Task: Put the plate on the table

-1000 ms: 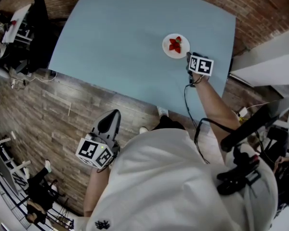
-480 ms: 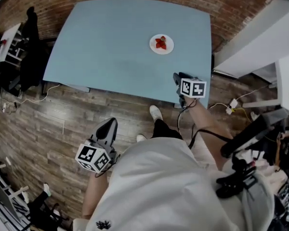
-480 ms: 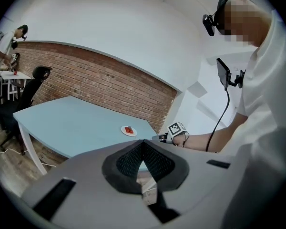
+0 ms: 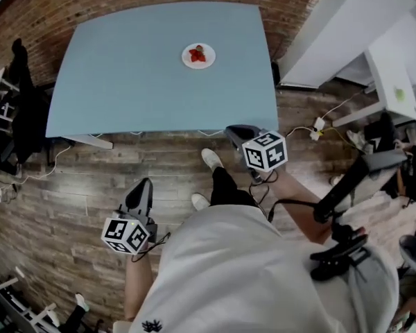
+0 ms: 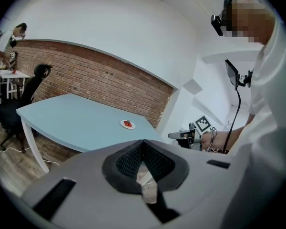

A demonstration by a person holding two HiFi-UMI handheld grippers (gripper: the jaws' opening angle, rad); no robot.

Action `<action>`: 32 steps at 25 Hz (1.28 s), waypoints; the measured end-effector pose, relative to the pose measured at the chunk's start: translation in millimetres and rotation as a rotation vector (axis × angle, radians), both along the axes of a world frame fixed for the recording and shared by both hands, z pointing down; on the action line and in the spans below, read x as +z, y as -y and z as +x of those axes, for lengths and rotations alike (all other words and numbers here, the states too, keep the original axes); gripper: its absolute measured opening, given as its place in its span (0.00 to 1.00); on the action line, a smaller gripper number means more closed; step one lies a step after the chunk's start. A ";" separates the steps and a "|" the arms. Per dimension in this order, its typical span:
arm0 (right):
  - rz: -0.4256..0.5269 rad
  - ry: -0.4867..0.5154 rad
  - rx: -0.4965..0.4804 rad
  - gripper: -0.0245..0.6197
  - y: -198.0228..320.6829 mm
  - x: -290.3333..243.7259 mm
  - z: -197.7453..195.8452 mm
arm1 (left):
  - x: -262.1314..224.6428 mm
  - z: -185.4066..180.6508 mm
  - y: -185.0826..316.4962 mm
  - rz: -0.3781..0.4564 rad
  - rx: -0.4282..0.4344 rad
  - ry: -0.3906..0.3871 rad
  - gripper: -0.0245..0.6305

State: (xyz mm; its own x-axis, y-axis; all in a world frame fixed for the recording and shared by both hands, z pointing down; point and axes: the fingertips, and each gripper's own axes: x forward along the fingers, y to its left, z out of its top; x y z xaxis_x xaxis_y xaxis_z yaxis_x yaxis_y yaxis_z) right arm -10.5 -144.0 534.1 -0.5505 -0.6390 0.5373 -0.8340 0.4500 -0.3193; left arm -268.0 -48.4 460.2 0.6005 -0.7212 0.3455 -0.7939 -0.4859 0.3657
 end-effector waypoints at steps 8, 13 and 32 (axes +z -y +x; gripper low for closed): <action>0.113 0.014 -0.157 0.05 -63.1 -47.1 -35.7 | 2.3 8.1 -21.3 0.012 0.011 0.003 0.04; 0.153 0.019 -0.203 0.05 -80.7 -60.9 -50.0 | 3.1 6.0 -30.7 0.001 0.012 0.000 0.04; 0.184 0.020 -0.254 0.05 -93.5 -77.4 -58.7 | 2.5 33.5 -33.4 -0.017 0.110 -0.007 0.04</action>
